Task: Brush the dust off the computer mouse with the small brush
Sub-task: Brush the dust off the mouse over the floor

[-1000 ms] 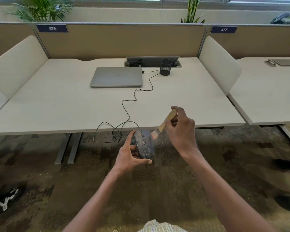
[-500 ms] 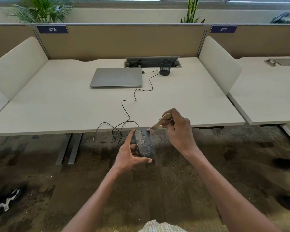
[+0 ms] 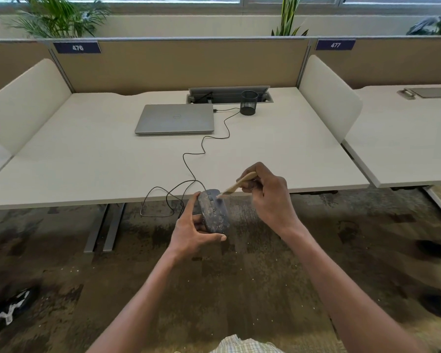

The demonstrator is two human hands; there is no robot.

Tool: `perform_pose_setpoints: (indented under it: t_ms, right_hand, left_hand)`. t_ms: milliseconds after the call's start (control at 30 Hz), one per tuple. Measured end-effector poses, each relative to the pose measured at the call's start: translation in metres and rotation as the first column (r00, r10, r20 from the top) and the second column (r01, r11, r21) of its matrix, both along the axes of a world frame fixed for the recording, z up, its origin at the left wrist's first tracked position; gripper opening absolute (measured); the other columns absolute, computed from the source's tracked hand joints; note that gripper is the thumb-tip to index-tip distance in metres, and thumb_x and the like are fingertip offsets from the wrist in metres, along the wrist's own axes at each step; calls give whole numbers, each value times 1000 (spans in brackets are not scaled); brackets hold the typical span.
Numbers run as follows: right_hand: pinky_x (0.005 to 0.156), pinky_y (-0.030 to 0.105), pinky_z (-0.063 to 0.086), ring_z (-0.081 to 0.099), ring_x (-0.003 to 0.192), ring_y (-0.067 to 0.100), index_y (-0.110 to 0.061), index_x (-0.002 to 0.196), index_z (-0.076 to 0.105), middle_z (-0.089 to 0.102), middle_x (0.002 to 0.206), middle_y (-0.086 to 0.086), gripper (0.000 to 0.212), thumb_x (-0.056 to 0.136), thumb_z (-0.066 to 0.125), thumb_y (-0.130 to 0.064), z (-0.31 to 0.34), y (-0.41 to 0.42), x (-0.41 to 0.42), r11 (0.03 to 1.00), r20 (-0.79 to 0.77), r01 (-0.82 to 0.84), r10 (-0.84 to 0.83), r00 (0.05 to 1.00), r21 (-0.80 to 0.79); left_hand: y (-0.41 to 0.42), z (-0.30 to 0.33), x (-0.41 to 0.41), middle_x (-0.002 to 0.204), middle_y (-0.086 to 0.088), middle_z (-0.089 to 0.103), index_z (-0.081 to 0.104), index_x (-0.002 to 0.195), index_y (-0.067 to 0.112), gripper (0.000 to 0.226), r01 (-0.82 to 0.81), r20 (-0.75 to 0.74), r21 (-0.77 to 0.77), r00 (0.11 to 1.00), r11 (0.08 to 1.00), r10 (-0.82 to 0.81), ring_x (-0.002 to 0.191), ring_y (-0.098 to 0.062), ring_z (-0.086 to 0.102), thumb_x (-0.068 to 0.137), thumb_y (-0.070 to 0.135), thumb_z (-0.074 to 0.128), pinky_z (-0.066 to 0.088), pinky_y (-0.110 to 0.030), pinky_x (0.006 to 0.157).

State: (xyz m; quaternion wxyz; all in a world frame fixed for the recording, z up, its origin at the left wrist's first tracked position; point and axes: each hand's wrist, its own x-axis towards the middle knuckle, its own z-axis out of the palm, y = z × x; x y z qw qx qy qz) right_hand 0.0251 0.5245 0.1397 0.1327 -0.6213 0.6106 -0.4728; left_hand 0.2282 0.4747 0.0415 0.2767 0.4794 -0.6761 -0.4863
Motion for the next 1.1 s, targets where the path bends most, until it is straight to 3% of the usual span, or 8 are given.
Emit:
perform_pose_setpoints:
  t_ms: [200,333,567,633,733,800,967,1100]
  right_hand:
    - [76,20,59,69,85,8,-11,102,61,69,90,0,35,88,52,19,5,5,1,998,-64,-60,62,996,29]
    - [69,17,55,66,79,7,-9,102,62,66,85,-6,29,89,56,16,9,5,12,994,-127,-107,103,986,-23]
    - [71,43,59,70,84,17,-18,98,58,68,86,-1,34,88,54,14,8,19,12,979,-167,-186,198,966,82]
    - [69,38,59,69,81,16,-15,99,61,68,84,-1,32,87,54,14,12,19,12,985,-166,-173,175,970,28]
    - [63,12,50,66,75,4,-11,101,65,68,82,-6,25,90,59,11,16,17,17,987,-180,-161,152,972,-31]
    - [60,9,44,61,70,0,-10,100,65,67,82,-5,22,91,61,9,14,20,20,986,-211,-168,164,964,-2]
    - [61,24,54,66,76,8,-16,98,63,68,83,-5,31,88,58,13,5,32,15,982,-205,-172,183,961,72]
    - [64,31,62,72,78,14,-17,103,64,72,87,-4,21,91,67,1,3,33,14,1000,-64,-10,10,998,6]
  left_hand:
    - [2,-3,1,112,-11,76,11,160,37,136,4,-5,-5,1000,1000,-5,99,-19,75,58,25,100,59,-36,95]
    - [2,-7,0,98,-2,79,10,159,42,139,3,-29,7,1000,1000,-3,87,-11,78,56,29,102,59,-17,78]
    - [-2,-8,7,102,2,77,11,160,41,138,-10,-31,-1,999,1000,10,85,-4,77,56,31,101,54,-5,70]
    - [-2,-8,7,102,4,76,12,159,41,138,-15,-38,-4,999,1000,15,86,-2,77,55,32,102,54,-7,70]
    - [-2,-8,6,96,10,75,14,159,41,137,-16,-47,-13,999,1000,15,84,2,75,54,32,102,53,-5,66]
    - [-2,-8,5,94,10,75,14,159,39,137,-17,-48,-12,999,1000,17,83,3,75,54,32,102,52,-4,65]
    - [0,-10,5,93,15,71,16,160,34,136,-23,-34,-28,999,999,22,80,10,73,55,28,102,50,-1,62]
    - [0,-7,0,96,13,69,15,159,38,136,-41,-35,-44,999,998,39,86,1,73,54,31,101,53,-5,68]
